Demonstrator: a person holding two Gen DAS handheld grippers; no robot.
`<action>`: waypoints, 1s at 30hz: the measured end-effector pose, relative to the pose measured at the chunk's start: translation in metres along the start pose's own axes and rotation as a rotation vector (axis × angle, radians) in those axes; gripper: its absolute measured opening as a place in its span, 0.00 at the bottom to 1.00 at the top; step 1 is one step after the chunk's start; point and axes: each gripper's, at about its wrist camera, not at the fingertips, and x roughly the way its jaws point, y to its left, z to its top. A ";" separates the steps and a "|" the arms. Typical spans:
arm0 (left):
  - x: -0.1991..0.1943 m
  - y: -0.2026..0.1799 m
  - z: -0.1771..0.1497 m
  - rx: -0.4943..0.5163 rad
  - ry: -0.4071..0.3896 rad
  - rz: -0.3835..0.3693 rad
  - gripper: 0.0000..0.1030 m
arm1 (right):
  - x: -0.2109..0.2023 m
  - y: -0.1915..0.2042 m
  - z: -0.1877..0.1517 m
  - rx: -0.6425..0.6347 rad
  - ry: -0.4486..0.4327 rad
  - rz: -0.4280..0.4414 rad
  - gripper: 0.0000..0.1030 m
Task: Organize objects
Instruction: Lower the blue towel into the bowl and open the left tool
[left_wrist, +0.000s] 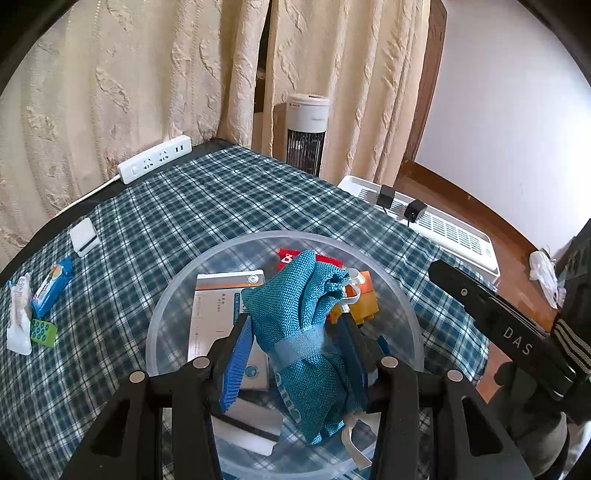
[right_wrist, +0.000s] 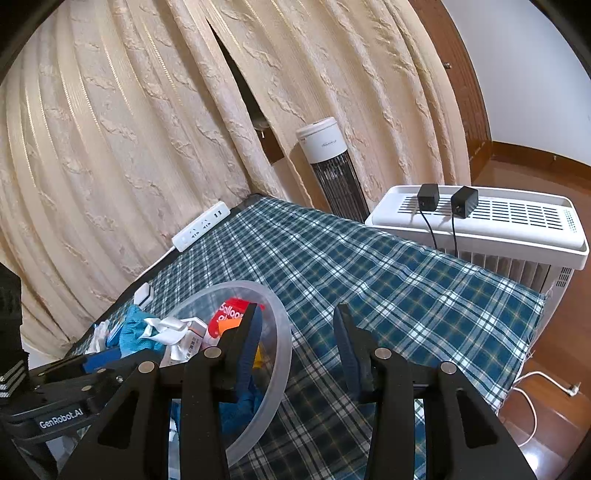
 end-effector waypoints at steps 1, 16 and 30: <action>0.001 0.000 -0.001 0.000 0.001 -0.002 0.48 | 0.000 0.000 0.000 -0.001 -0.001 0.000 0.41; 0.001 -0.002 -0.003 -0.003 -0.007 -0.010 0.77 | 0.002 0.005 -0.004 -0.006 0.006 0.006 0.41; -0.022 0.020 -0.008 -0.045 -0.055 0.038 0.92 | 0.002 0.017 -0.009 -0.022 0.017 0.017 0.42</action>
